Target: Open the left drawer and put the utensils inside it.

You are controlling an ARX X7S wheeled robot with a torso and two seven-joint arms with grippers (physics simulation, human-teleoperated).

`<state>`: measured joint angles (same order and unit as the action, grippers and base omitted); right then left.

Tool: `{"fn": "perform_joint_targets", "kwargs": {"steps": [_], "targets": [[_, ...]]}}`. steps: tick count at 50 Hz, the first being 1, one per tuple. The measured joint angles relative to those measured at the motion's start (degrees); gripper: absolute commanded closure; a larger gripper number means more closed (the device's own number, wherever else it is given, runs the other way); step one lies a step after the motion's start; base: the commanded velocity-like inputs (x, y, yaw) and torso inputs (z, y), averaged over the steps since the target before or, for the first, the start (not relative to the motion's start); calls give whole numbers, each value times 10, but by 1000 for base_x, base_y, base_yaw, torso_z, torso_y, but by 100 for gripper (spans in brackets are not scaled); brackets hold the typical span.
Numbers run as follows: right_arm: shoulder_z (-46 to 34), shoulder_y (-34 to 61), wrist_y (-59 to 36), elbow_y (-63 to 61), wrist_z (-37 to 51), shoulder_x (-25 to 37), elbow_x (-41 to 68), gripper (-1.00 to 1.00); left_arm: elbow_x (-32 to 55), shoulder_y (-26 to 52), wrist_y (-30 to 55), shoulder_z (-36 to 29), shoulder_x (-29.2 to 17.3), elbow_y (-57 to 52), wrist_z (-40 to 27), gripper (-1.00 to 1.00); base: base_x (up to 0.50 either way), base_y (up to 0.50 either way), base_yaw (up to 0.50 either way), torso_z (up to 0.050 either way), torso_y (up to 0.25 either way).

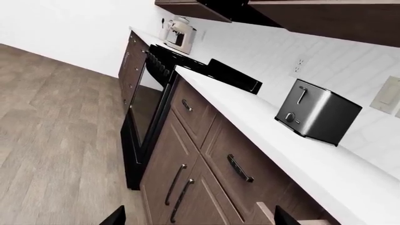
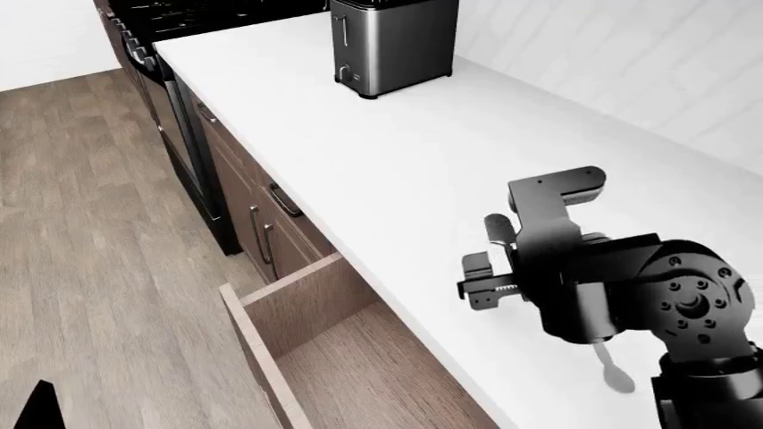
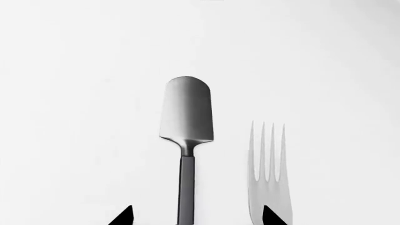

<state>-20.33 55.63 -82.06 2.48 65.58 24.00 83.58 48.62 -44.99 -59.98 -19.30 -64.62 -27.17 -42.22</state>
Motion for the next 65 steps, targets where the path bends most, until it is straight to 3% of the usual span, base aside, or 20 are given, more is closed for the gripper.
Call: {"fn": "perform_joint_targets", "kwargs": {"steps": [34,57,58,65], "targets": [[16,-36,97,8,-124,39,-12,-100,-2,0,0,2,3,-2,2,-100,1,2,1,0,0],[14,-44,114,2,-149,44,-38,-100,10,0,0,1,3,0,18,-100,0,0,0,0,0],[13,-44,115,2,-150,43,-39,100,10,0,0,1,3,0,18,-100,0,0,0,0,0],[1,-46,125,-4,-164,41,-49,100,13,0,0,1,5,1,25,-100,0,0,0,0,0]]}}
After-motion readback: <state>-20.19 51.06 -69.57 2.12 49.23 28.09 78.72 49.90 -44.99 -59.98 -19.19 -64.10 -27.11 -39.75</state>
